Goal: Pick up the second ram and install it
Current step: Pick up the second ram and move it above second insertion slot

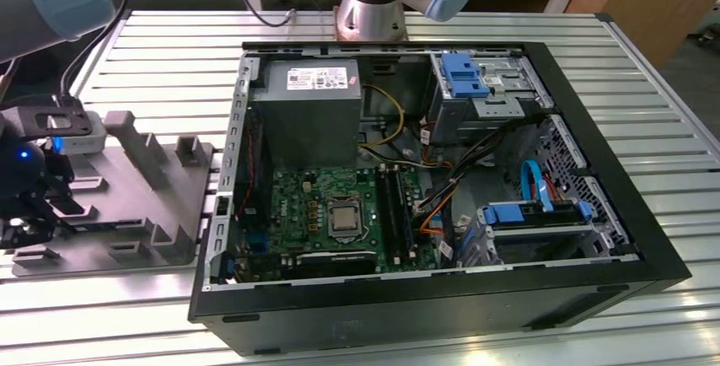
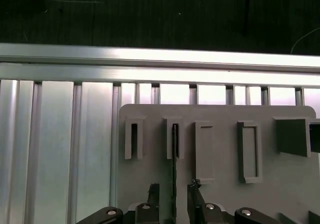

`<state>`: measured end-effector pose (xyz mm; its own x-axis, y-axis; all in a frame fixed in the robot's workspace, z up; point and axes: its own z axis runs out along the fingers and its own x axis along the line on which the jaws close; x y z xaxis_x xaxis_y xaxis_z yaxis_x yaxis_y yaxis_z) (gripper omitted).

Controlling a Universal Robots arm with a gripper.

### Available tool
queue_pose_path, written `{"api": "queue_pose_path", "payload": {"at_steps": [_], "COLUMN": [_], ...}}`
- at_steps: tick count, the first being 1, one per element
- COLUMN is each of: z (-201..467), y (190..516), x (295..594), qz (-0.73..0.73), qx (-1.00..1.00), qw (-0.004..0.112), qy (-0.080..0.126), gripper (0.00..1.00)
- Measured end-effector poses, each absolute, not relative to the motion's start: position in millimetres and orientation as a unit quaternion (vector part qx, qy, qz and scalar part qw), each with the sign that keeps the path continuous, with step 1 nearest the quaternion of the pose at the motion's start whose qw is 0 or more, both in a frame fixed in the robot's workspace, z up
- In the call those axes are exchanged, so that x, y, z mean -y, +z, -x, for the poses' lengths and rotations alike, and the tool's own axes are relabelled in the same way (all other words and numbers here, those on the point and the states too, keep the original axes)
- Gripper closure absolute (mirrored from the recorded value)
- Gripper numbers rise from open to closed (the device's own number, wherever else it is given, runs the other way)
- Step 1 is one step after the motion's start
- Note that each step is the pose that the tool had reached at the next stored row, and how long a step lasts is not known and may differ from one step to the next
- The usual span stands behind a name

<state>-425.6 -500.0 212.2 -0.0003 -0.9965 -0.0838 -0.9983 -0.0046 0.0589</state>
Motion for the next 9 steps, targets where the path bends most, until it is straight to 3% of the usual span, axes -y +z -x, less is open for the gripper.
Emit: {"api": "queue_pose_path", "payload": {"at_steps": [9], "z": [428.6], "y": [206.7], "x": [499.2], "qz": [0.713], "qx": [-0.7], "qw": [0.023], "qy": [0.036], "gripper": [0.64]}}
